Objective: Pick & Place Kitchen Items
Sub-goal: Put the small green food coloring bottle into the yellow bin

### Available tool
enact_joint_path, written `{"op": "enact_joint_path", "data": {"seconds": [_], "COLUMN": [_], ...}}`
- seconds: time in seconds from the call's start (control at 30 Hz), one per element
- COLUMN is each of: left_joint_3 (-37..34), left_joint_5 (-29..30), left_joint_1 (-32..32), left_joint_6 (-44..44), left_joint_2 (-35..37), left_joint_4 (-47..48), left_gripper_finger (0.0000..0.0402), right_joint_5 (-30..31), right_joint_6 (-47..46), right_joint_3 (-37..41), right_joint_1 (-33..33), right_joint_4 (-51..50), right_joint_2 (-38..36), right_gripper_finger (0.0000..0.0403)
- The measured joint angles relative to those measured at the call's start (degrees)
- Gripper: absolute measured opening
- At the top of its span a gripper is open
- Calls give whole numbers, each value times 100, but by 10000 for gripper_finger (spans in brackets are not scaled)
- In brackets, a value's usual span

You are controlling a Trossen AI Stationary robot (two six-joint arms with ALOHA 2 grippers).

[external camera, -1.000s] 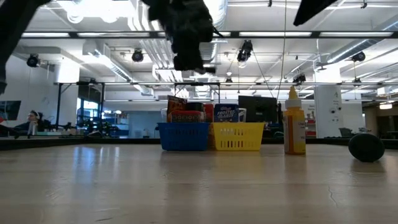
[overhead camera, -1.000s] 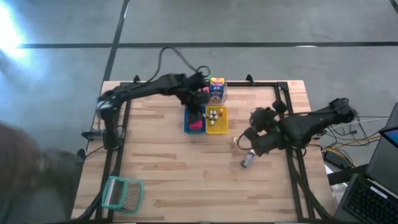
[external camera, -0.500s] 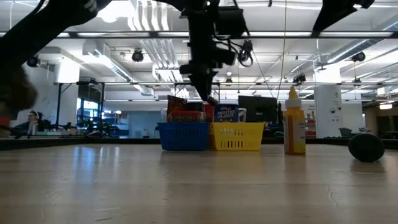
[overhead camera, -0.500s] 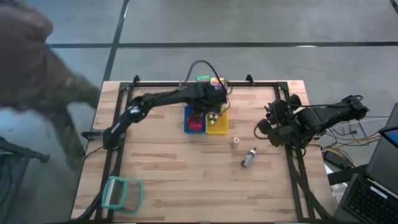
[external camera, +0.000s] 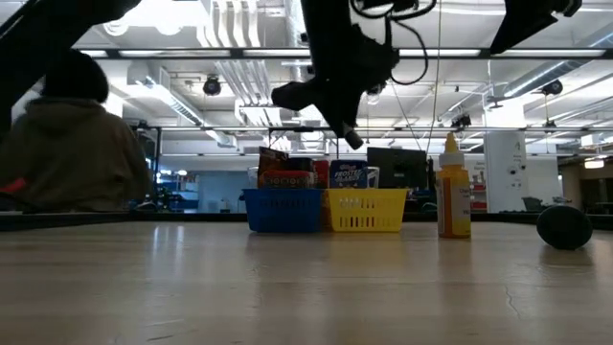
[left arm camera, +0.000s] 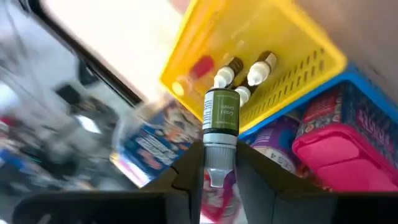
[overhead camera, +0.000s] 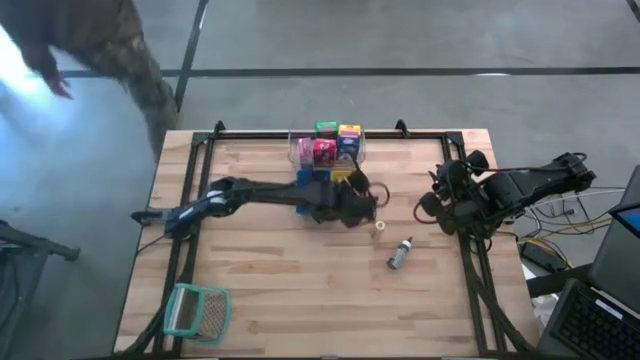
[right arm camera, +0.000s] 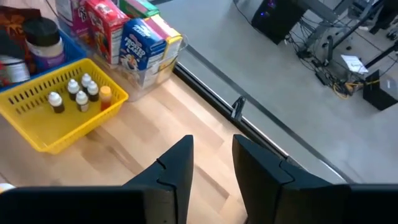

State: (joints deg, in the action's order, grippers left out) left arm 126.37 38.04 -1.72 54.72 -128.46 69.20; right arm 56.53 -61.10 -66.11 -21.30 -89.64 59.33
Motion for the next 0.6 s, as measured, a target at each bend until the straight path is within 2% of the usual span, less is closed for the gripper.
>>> {"op": "enact_joint_path", "data": {"seconds": [0.23,0.33,0.5,0.6], "left_joint_3": [-16,-16,-18,-18], "left_joint_5": [822,998,2068,2113], "left_joint_1": [-453,-446,-390,-372], "left_joint_6": [1245,1406,1745,1623], "left_joint_2": [-246,-359,-658,-784], "left_joint_4": [-514,-523,-482,-403], "left_gripper_finger": [85,84,84,84], "right_joint_5": [4,5,-1,-2], "right_joint_6": [201,260,405,443], "right_joint_3": [139,223,389,450], "right_joint_1": [-4,-7,-6,-4], "right_joint_4": [-5,-9,-12,-5], "right_joint_2": [-150,-237,-416,-511], "right_gripper_finger": [119,121,115,106]}}
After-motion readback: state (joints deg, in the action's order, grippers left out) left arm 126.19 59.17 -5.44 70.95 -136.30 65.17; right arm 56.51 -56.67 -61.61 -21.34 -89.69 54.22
